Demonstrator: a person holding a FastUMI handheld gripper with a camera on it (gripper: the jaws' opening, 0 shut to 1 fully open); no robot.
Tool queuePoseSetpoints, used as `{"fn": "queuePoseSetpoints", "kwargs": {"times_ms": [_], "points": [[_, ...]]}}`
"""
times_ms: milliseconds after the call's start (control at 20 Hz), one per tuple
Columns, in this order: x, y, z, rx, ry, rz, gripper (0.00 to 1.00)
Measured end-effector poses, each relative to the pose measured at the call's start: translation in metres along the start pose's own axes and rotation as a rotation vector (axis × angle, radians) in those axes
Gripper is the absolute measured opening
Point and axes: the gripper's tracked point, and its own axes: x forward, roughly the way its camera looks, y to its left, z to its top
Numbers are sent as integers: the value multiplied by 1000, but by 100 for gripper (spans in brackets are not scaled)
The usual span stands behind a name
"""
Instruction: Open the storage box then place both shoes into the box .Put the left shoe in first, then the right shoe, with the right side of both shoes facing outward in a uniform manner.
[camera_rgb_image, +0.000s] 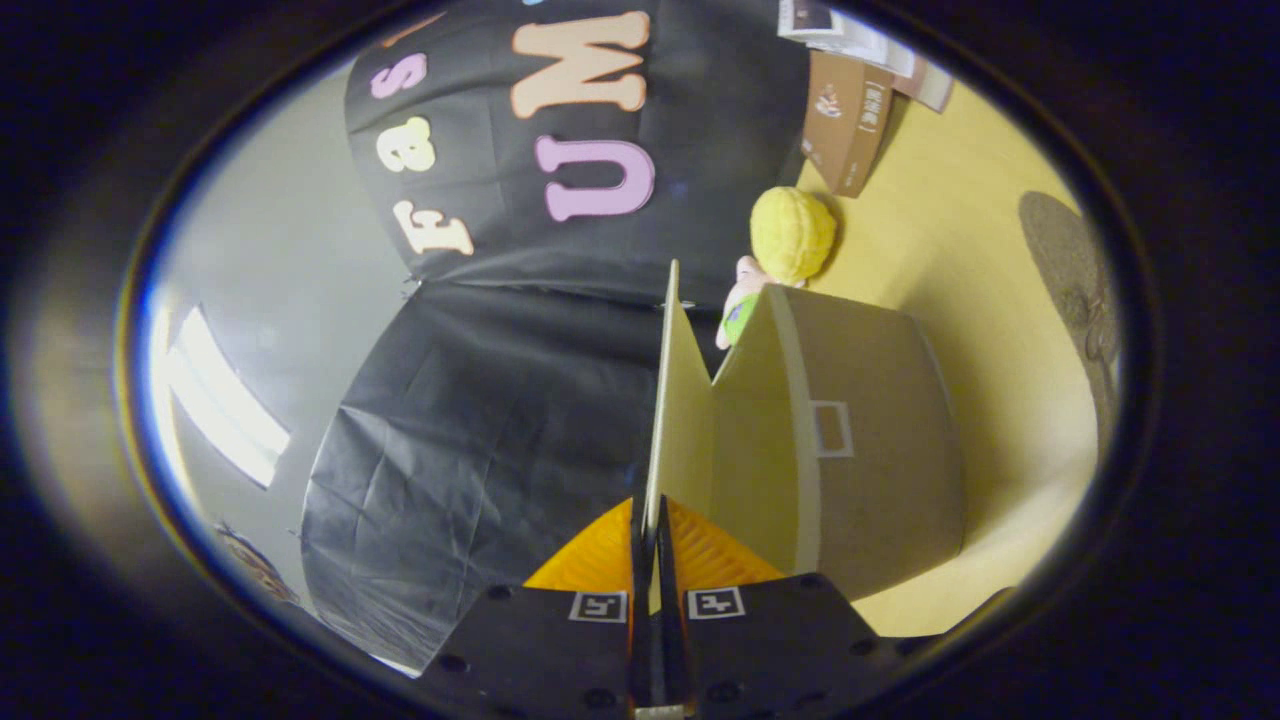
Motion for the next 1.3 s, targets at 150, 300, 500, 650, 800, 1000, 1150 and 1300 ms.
{"fn": "queuePoseSetpoints", "kwargs": {"times_ms": [150, 300, 500, 650, 800, 1000, 1150, 1300], "points": [[15, 30, -9, -114, 29, -1, 10], [34, 54, -19, -222, 59, -16, 13], [58, 77, -26, -270, 79, -17, 15], [79, 91, -35, -306, 89, -18, 14], [100, 104, -51, -361, 111, -30, 15], [131, 111, -74, -409, 147, -41, 15], [152, 112, -89, -419, 162, -42, 15], [166, 107, -101, -412, 180, -42, 15]]}}
